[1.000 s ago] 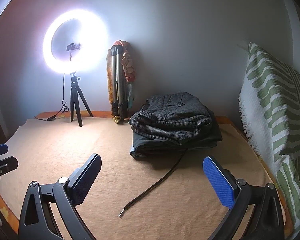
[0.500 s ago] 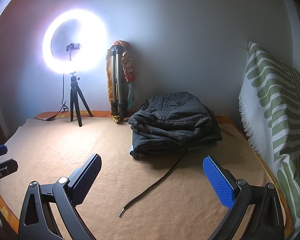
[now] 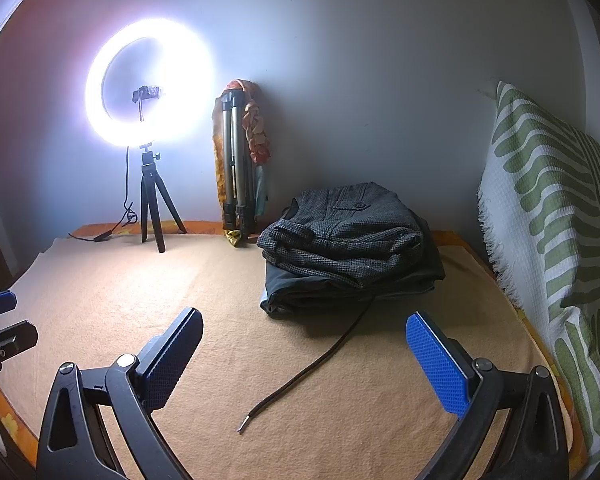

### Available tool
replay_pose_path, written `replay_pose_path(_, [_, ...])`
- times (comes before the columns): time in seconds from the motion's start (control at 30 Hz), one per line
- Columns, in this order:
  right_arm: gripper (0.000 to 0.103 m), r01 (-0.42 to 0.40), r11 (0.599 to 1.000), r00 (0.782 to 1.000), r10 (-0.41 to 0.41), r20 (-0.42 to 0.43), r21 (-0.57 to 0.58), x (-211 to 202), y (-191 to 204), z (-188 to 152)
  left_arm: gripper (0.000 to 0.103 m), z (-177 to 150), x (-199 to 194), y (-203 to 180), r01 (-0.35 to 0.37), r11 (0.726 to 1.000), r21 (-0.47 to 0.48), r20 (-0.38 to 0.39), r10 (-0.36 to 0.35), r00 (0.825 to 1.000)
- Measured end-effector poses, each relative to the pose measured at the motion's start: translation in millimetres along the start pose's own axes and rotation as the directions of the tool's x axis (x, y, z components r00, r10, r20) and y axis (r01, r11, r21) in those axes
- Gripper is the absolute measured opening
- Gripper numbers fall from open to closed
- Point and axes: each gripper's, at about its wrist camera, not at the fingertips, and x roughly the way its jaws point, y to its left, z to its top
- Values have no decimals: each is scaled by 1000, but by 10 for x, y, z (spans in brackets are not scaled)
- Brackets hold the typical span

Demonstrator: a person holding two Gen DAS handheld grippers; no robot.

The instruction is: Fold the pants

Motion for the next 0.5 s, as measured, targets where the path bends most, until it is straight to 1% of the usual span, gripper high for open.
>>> replay_pose_path(0.5, [103, -7, 1000, 1000, 7, -10, 2, 15, 21, -24, 87, -12, 1, 85, -8, 1000, -16, -8, 8, 1000])
